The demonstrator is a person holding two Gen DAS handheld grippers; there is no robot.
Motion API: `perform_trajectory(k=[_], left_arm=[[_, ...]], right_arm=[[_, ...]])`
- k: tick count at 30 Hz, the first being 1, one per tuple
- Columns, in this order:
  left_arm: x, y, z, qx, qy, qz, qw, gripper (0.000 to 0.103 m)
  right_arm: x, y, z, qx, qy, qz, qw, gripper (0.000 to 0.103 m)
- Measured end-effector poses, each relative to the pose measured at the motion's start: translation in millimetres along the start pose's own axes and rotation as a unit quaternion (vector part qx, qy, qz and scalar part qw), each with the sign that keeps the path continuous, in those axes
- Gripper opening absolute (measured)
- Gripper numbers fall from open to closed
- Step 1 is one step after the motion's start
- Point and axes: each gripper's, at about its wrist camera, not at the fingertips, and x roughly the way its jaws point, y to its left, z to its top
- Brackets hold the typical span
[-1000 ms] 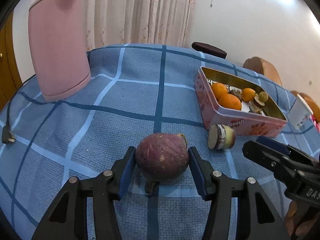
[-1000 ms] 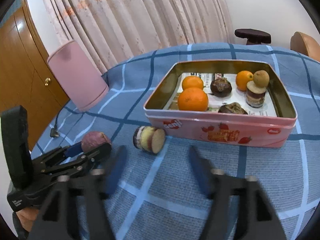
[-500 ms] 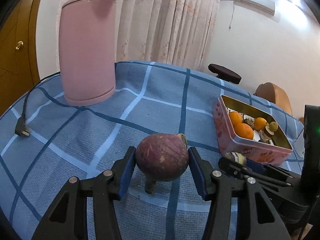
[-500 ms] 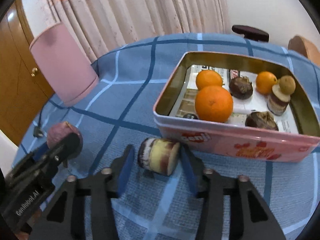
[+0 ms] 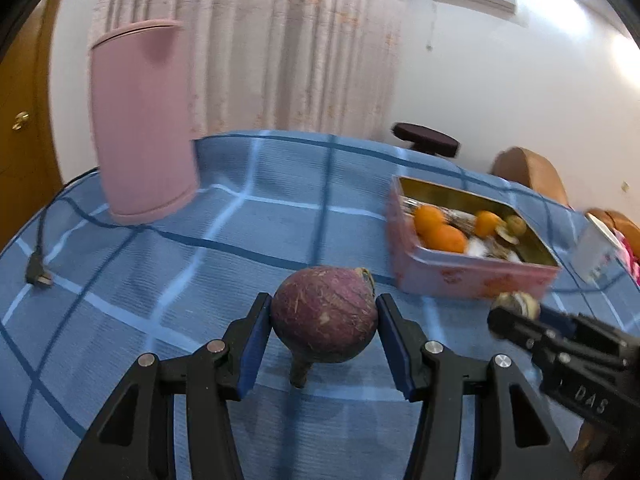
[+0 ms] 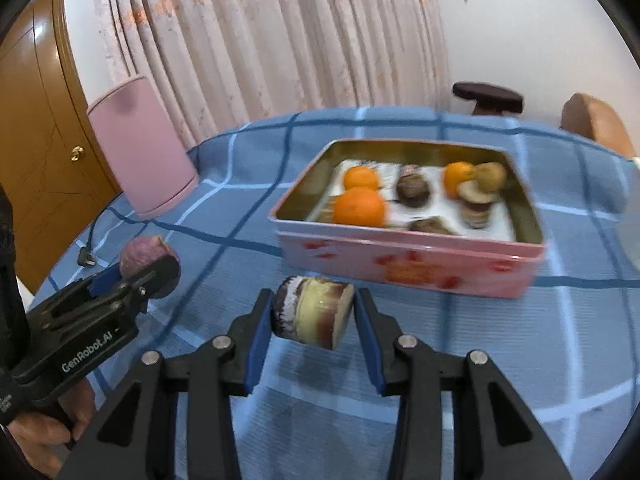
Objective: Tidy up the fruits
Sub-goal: 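Carry the purple fruit and sweet potato slice over the pink tin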
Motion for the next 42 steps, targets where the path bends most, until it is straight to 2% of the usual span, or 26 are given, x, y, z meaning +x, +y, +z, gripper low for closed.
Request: perform_trajectory(k=[4,9,16,27,42], left_arm=[[2,-28,-1,0.024,0.006,-0.025,0.9994,0.054],[6,-52,8,0.031,0.005,-0.051,0.9982,0.054],[13,-81,25,0.045,-0.012,-0.055,0.9974,0.054],[22,-104,35,0.06,-0.024,-0.051,0.9966,0.054],[37,-130,42,0.074,-0.024,-0.052,0.9956,0.054]], right_arm=[[-16,-27,4,0.02,-0.027,-0.029,0.999,0.043],[-26,-55,13,0.057,-0.048,-0.049,0.996,0.043],[-35,-68,21,0.068,-0.072,-0.065,0.993,0.044],[-42,-75,38,0.061,-0.114,-0.097,0.987,0.043],[-44,-82,41,0.055,-0.12,-0.11,0.985,0.043]])
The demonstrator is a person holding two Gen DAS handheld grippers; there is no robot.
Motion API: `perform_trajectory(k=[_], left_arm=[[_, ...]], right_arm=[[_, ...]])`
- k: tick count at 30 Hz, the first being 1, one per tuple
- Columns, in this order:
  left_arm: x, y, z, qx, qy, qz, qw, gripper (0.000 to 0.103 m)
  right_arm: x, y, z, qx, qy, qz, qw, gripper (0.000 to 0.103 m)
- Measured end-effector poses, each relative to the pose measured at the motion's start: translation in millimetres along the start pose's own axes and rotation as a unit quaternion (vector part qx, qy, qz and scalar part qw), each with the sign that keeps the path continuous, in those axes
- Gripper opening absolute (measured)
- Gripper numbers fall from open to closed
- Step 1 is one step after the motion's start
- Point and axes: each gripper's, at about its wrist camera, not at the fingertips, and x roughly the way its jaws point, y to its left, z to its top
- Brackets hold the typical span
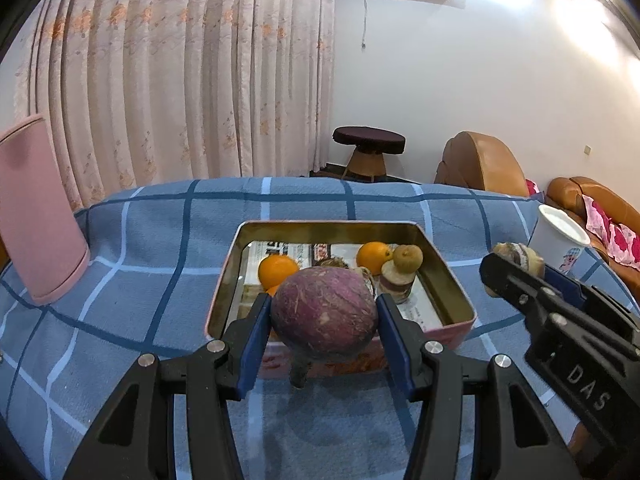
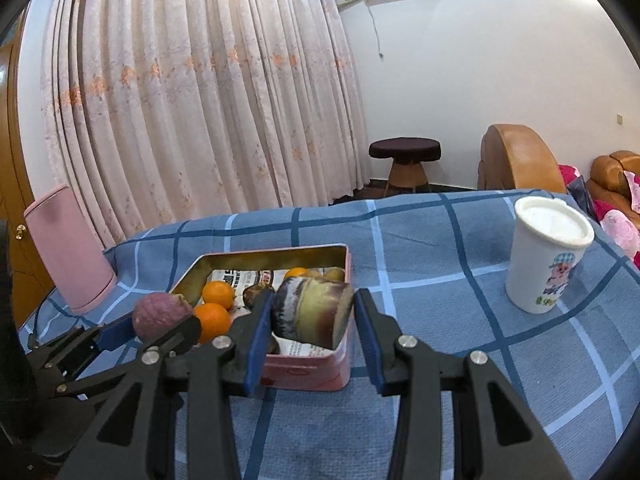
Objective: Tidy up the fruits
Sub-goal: 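Carry the purple fruit and sweet potato slice over the pink tin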
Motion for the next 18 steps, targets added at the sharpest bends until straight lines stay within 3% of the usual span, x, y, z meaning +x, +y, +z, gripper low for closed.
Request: perform_trajectory(k=[8,18], left_arm=[[13,4,25,-0.003,-0.022,0.022,0.9995,0.054],[40,21,33,-0.021,-0.007,0.053,0.9984,0.054]], right_arm=[[19,1,28,0.011,-0.006,-0.004,1.0,0.043],[54,4,36,0.041,0.012,0.002,0.999,0.043]])
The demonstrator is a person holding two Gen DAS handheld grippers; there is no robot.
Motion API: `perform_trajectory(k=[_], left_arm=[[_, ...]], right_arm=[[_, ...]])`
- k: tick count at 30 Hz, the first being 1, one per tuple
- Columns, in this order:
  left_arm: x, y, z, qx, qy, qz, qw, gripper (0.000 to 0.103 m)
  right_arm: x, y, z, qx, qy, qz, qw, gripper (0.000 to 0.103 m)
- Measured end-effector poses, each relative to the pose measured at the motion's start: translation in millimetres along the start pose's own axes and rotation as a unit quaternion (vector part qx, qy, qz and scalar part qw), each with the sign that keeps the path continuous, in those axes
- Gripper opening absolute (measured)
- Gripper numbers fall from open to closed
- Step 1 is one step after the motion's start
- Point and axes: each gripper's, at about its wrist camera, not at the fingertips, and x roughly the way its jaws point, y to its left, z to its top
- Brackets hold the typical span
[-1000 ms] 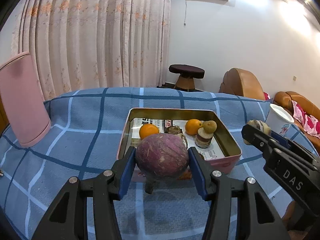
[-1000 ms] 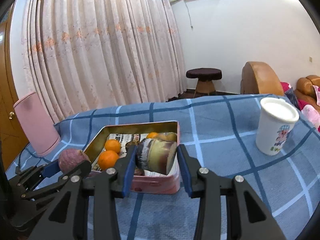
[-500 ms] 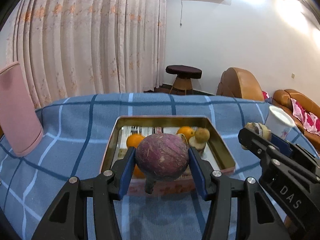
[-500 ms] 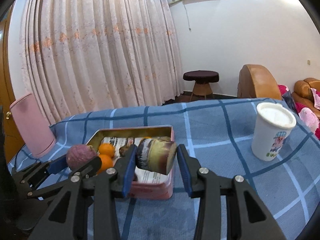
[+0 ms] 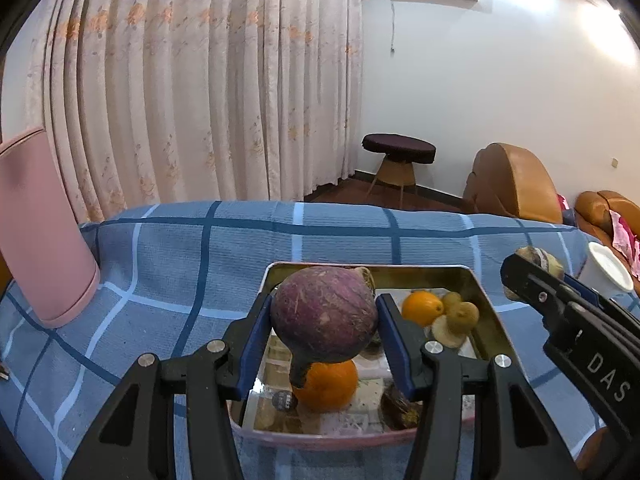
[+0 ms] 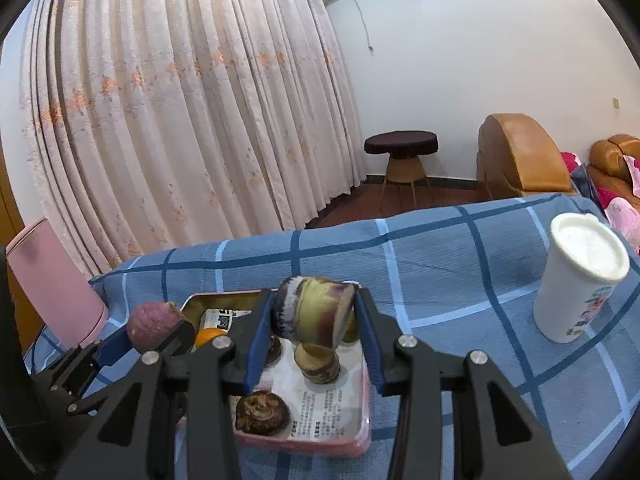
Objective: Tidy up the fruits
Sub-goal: 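Carry the purple fruit and sweet potato slice over the pink tin, then lower both held items into the tin and open both tools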
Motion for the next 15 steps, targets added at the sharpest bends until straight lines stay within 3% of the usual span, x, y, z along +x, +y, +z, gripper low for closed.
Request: perform_trajectory(k=[15], left_arm=[[16,-1,6,-0.005,0.017,-0.002,0.9998,0.054]], right_arm=[[12,-2,8,-0.002,-0.002,0.0,1.0,0.043]])
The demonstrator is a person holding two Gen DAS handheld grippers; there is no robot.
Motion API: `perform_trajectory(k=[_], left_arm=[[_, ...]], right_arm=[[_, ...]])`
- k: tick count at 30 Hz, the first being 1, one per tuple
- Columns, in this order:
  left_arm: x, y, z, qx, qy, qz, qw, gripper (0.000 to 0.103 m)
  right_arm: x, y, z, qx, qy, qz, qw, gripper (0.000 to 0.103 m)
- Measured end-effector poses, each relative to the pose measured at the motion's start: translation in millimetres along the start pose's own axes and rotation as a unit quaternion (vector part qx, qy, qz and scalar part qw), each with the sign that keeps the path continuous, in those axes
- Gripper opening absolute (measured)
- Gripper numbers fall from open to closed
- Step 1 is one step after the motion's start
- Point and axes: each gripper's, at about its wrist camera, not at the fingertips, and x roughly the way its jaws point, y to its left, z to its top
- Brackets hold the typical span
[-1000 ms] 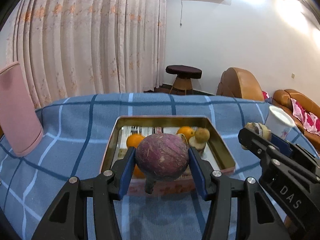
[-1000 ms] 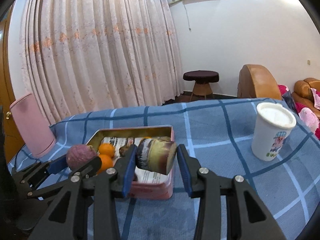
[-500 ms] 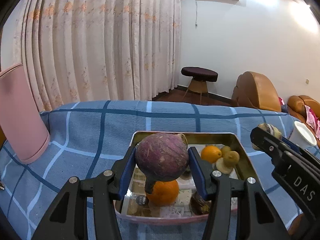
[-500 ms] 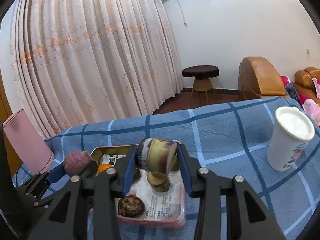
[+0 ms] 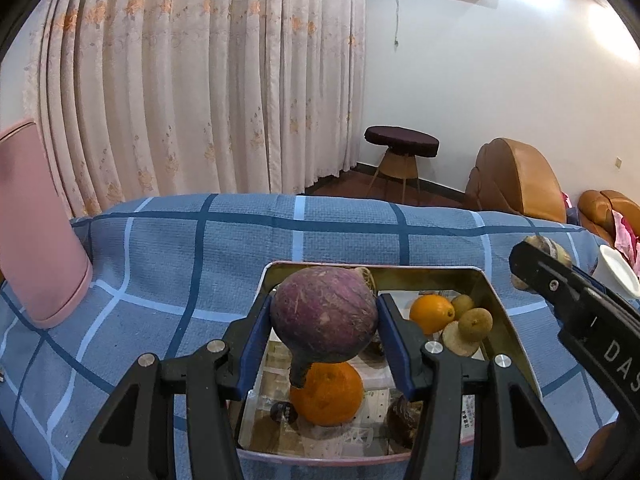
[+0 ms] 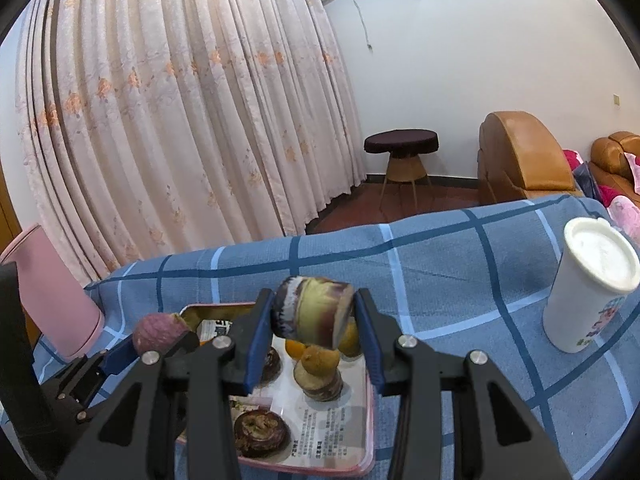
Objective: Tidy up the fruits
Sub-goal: 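Lower both held items into the tin and open both tools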
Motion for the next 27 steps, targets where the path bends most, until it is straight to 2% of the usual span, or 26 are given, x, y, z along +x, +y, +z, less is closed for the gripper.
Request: perform_trajectory(k=[8,11,18,23,24,27], left_arm=[[8,-3,10,0.003,0.013,-0.01,0.9999,0.054],[16,-2,14,-0.001,0.031,-0.009,0.9995,0.054],[37,4,13,0.0,0.07,0.003,0.9975,0.054],[37,-4,12,0.034,0.062,0.02,0.9973,0.055],[36,-7,10,0.044,0.058,0.023,0.997,0.055],[35,-19,5,0.075,0.054,0.023,0.9954,0.057]], right_arm=[[6,-4,4,-0.002,0.003,-0.007,1.0,0.043],[12,-3,8,-0.004,0.006,-0.01,1.0,0.043],[48,7,8,0.003,0.057,0.017,0.998,0.044],[73,8,-3,0.011,0.113,0.062,0.992,0.046],[76,5,-4,0.02,0.122,0.078,0.989,0.047],[71,-1,-4,0.042,0.113,0.106,0.987,0.076]])
